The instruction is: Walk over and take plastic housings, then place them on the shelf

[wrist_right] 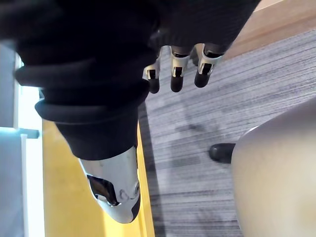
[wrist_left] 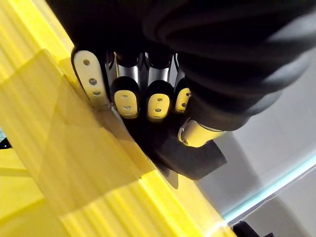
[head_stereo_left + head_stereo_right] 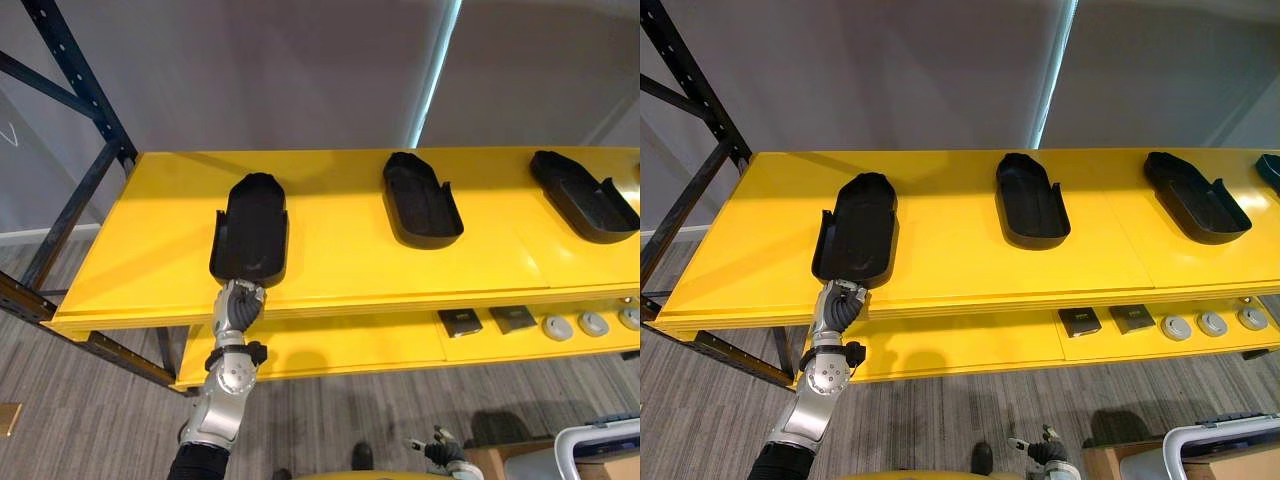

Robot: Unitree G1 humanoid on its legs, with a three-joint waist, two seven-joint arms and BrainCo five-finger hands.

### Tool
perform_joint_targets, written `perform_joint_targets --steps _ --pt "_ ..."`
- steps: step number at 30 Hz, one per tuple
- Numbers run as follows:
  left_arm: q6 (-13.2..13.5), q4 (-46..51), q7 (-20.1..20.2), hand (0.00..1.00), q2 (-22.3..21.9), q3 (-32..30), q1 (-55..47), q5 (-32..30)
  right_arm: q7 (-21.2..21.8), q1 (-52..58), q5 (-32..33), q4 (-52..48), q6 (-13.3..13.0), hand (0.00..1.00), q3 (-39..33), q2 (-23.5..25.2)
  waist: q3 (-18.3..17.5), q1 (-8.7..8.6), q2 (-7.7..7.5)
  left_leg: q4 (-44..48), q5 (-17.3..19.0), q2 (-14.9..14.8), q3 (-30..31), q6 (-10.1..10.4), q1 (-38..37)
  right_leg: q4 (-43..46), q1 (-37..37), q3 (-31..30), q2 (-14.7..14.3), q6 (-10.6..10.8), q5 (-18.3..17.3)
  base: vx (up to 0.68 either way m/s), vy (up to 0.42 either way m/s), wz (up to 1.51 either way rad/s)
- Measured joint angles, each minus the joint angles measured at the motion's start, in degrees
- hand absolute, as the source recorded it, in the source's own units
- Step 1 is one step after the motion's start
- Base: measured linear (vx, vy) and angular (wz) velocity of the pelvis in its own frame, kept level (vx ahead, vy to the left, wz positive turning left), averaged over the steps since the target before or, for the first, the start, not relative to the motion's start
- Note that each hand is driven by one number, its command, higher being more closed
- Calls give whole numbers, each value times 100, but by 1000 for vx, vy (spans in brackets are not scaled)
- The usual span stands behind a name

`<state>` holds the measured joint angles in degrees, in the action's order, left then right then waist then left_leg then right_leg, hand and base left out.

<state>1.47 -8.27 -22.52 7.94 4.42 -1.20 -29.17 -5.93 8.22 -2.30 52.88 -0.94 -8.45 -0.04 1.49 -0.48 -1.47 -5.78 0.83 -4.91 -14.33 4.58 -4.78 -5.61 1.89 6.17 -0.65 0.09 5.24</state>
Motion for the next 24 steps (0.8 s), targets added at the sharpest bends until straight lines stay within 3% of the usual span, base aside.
perform_joint_targets --steps 9,24 --pt "214 837 -43 100 -66 68 5 155 -41 -10 0 -9 -2 0 4 61 16 -36 -36 -3 7 -5 -19 -7 -24 0 -54 -9 8 34 -24 -4 3 -1" --pt "216 1037 -30 100 -111 176 5 227 -37 -14 -6 -10 14 0 30 70 14 -35 -39 -6 13 -11 -129 -9 -125 -2 -148 -15 15 36 -25 -14 0 0"
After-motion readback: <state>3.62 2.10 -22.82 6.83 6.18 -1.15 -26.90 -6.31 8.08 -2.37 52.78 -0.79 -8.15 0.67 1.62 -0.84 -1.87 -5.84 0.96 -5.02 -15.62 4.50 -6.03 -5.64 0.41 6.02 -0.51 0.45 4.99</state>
